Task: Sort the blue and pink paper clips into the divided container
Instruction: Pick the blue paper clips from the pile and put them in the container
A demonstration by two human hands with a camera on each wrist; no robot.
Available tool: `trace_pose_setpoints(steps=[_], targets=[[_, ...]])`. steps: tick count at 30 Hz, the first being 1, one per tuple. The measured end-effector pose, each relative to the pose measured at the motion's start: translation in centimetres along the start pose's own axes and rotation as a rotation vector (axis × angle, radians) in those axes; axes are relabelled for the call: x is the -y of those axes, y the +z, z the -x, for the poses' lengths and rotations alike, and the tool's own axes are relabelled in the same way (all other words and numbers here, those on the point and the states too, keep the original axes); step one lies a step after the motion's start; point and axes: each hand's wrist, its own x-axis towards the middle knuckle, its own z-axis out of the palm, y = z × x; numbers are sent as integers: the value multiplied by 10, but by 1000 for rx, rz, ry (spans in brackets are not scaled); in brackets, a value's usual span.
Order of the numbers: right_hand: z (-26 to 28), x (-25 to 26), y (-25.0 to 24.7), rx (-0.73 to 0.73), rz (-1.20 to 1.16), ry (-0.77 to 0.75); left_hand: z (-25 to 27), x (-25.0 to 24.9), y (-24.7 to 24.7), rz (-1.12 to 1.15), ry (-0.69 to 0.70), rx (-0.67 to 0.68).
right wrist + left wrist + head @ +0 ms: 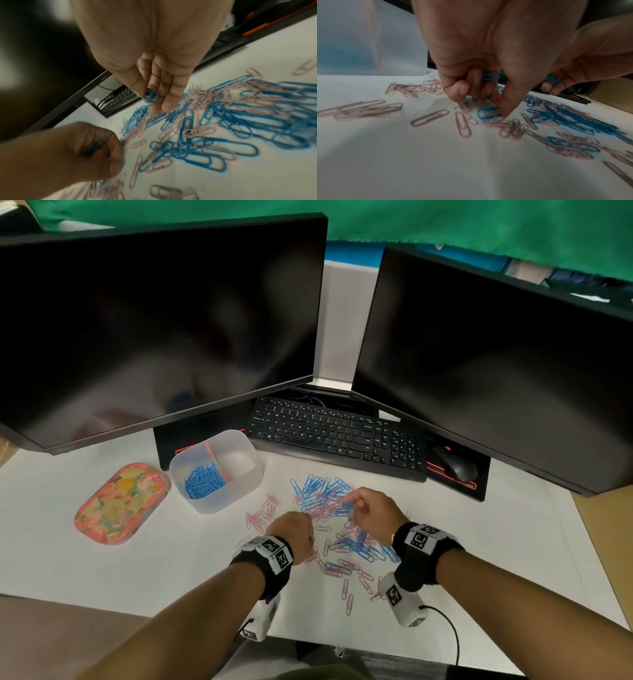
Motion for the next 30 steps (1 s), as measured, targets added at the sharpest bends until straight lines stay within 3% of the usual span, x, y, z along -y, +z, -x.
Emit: trace_pose_setpoints(steps=[6, 10, 15, 18, 21, 23, 27, 30], targets=[[6, -16, -14, 72, -336, 178, -3, 2, -3, 145, 82, -119], [21, -28, -7, 36, 81, 13, -7, -2, -1, 313, 146, -187], [36, -40, 11, 87, 467, -231, -15, -16, -1, 709, -8, -109], [32, -43, 18, 71, 588, -270, -15, -22, -7, 1028, -111, -18], [31, -39, 20, 57, 603, -283, -11, -28, -12, 1201, -153, 58], [31, -39, 20, 49, 570, -283, -10, -31, -13, 1120, -138, 96], [31, -40, 15, -5, 449, -231, -6, -41, -11, 562, 69, 32], [33, -38, 8, -36, 318, -188, -4, -50, -3, 413, 113, 16]])
